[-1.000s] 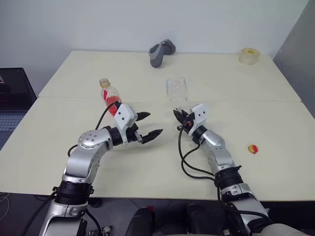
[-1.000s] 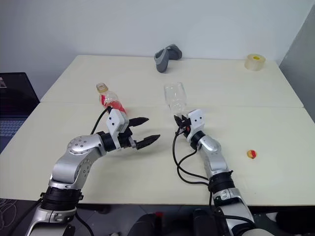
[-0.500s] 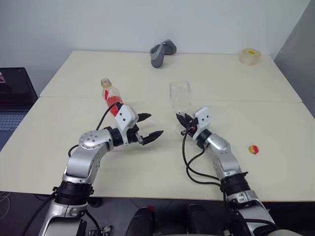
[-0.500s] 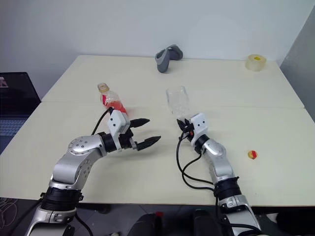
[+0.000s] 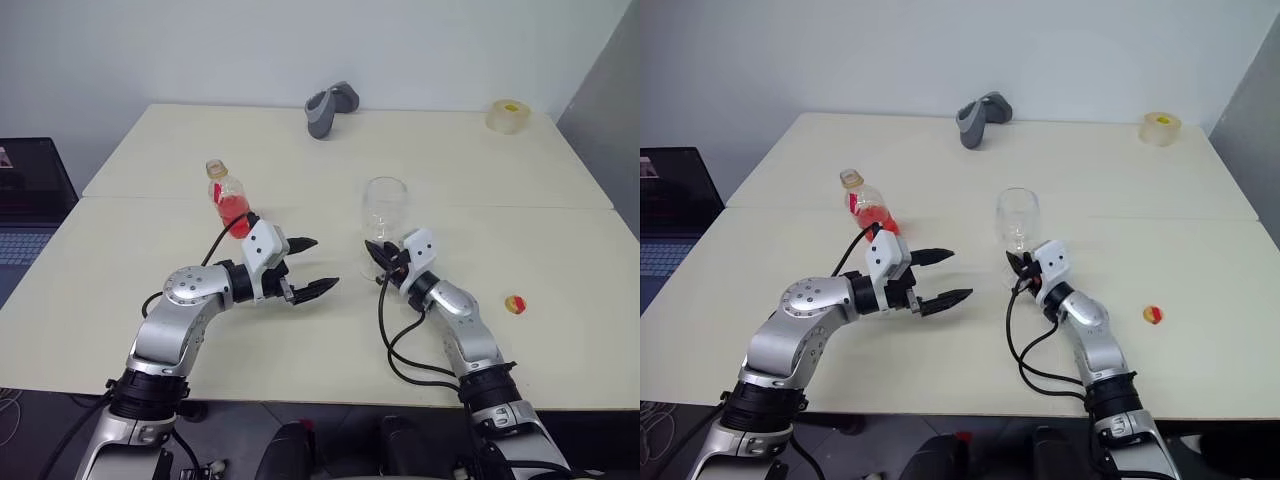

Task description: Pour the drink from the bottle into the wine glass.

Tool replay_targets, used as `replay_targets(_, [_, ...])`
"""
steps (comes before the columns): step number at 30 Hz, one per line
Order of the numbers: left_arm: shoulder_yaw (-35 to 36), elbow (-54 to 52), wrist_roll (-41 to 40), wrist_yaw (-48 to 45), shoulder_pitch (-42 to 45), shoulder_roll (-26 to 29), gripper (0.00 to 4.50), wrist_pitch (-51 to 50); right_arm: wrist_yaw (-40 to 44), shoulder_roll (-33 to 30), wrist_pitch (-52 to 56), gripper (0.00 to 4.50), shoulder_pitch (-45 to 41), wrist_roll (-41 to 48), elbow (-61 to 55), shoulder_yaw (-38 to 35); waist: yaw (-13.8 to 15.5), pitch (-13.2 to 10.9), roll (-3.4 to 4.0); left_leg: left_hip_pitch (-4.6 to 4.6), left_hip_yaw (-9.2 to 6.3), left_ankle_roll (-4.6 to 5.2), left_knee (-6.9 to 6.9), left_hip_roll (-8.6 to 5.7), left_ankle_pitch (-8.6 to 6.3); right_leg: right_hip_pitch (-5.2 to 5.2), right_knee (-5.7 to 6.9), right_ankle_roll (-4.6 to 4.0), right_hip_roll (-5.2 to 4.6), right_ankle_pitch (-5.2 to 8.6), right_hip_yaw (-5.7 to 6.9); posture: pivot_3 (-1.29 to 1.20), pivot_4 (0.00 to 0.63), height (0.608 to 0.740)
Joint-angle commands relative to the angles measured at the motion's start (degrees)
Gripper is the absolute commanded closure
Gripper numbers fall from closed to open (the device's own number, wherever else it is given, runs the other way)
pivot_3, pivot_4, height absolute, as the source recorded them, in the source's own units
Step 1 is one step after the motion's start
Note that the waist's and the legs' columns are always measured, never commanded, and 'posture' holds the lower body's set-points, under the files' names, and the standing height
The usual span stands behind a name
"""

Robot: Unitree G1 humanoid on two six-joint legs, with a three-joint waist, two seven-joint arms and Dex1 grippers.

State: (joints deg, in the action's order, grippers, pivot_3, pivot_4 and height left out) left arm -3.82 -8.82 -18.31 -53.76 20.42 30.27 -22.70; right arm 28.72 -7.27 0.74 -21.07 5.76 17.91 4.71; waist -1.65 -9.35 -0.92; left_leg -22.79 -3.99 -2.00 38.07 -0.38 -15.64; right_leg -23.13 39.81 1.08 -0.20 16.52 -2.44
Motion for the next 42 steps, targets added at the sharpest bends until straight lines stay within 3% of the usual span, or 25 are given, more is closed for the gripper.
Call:
replay_targets(1, [0.5,-2.8,-2.0,-0.7,0.5,0.5,0.00,-0.3,0.0,-0.5,0.8,2.35,0.0,0.0,-0.9,0.0,-0.2,0.0,0.00,0.00,0.03,0.00,0.00,0.00,0.00,-0.02,0.01,0.00,0.00,0.00,-0.03,0.00,0.150,0.740])
replay_targets(8, [0.4,-3.4,-2.3,-0.7,0.8,0.6,0.00,-0.2,0.4,-1.3,0.9,0.02,-0.3,0.3,-0.8,-0.2,-0.2,0.0,0.00,0.02,0.02,0.00,-0.01,0.02,0.00,-0.01,0.02,-0.02,0.03,0.01,-0.02,0.00,0.150,0.740])
replay_targets(15, [0.9,-4.1,-2.4,0.1,1.3,0.1,0.00,1.1,3.2,-3.7,3.5,0.02,0.9,1.4,-4.6,-0.3,-0.1,0.0,0.00,0.01,0.01,0.00,0.00,0.01,0.00,-0.01,0.00,-0.01,0.03,0.01,-0.02,0.00,0.150,0.740])
replay_targets(24, [4.5,-9.7,-6.7,3.2,-1.9,0.1,0.00,-1.6,10.5,-12.3,17.2,0.02,8.2,8.0,-25.2,-0.5,-0.2,0.0,0.02,-0.01,-0.01,0.01,-0.03,0.04,-0.01,-0.02,-0.03,-0.01,0.04,0.02,-0.01,0.00,0.150,0.740])
replay_targets(30, [9.2,-11.8,-6.6,11.0,-8.6,-1.4,0.00,-1.5,15.0,-20.1,25.8,0.02,15.3,15.2,-41.7,-1.3,-0.1,0.0,0.02,-0.04,-0.08,0.02,-0.06,0.05,-0.01,0.00,-0.12,-0.03,0.04,0.04,0.03,0.00,0.150,0.740])
replay_targets(34, [11.4,-11.9,-0.6,22.4,-15.1,-6.0,0.00,2.5,16.3,-23.5,29.5,0.02,16.6,19.7,-48.5,-2.8,0.0,0.0,0.01,0.00,-0.11,0.02,-0.05,0.03,-0.01,0.08,-0.13,-0.03,0.02,0.04,0.05,0.00,0.150,0.740])
replay_targets(38, [13.9,-7.3,6.3,32.3,-15.1,-8.9,0.00,7.8,15.5,-24.1,32.0,0.02,15.1,22.5,-51.2,-3.1,0.2,0.0,-0.04,-0.01,-0.18,0.02,-0.04,0.04,-0.01,0.10,-0.15,-0.04,0.03,0.04,0.14,0.00,0.150,0.740])
replay_targets(42, [14.7,-1.9,7.9,35.8,-11.6,-9.4,0.00,8.0,15.2,-24.0,33.2,0.02,13.2,23.6,-52.0,-2.1,0.2,0.0,-0.06,0.00,-0.18,0.02,-0.02,0.01,-0.01,0.15,-0.17,-0.03,0.03,0.04,0.15,0.00,0.150,0.740])
